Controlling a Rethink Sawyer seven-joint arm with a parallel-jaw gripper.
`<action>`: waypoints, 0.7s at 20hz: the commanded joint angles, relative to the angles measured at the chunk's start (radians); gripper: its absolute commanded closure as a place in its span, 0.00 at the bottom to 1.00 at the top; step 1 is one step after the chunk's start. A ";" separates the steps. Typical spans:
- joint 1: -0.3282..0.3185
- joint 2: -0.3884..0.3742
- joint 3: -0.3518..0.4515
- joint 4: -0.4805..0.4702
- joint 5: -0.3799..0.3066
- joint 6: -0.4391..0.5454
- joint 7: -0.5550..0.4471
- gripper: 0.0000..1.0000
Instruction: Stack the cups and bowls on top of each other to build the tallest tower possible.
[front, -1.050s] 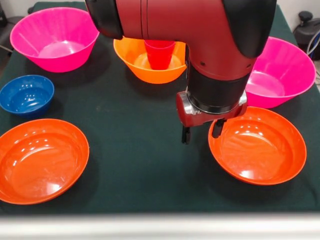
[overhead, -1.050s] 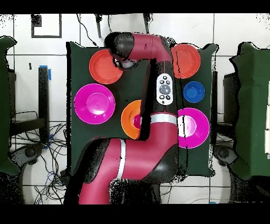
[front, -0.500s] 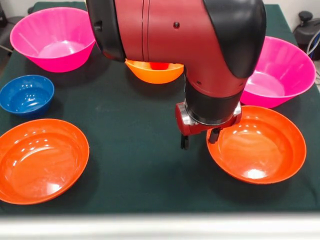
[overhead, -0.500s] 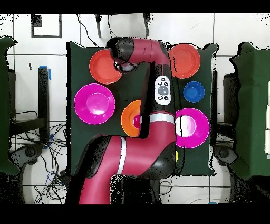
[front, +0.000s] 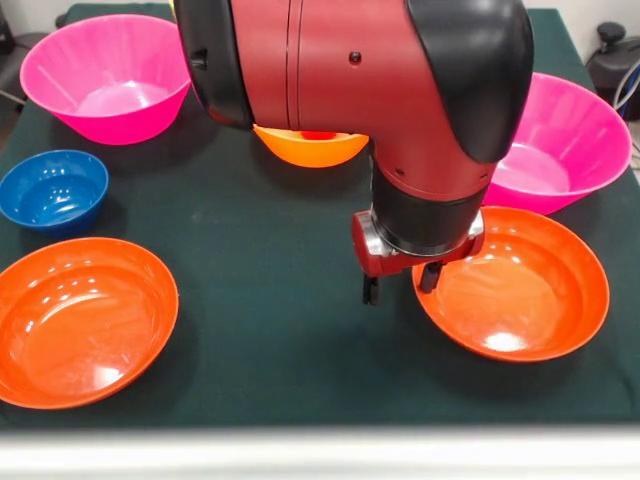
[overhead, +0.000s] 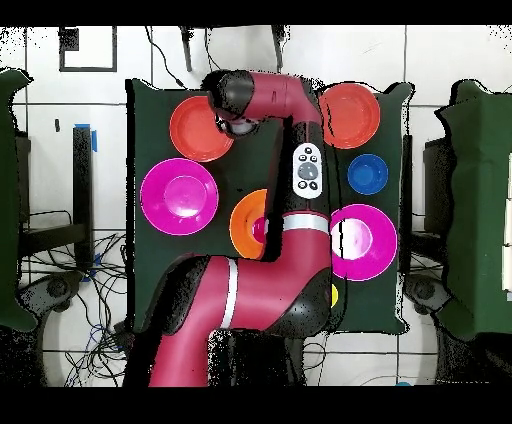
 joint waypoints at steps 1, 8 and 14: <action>0.031 0.029 0.014 -0.005 -0.007 -0.022 0.184 0.00; 0.039 0.031 0.011 -0.003 -0.002 -0.025 0.189 0.00; 0.044 0.026 0.009 0.008 0.003 -0.030 0.188 1.00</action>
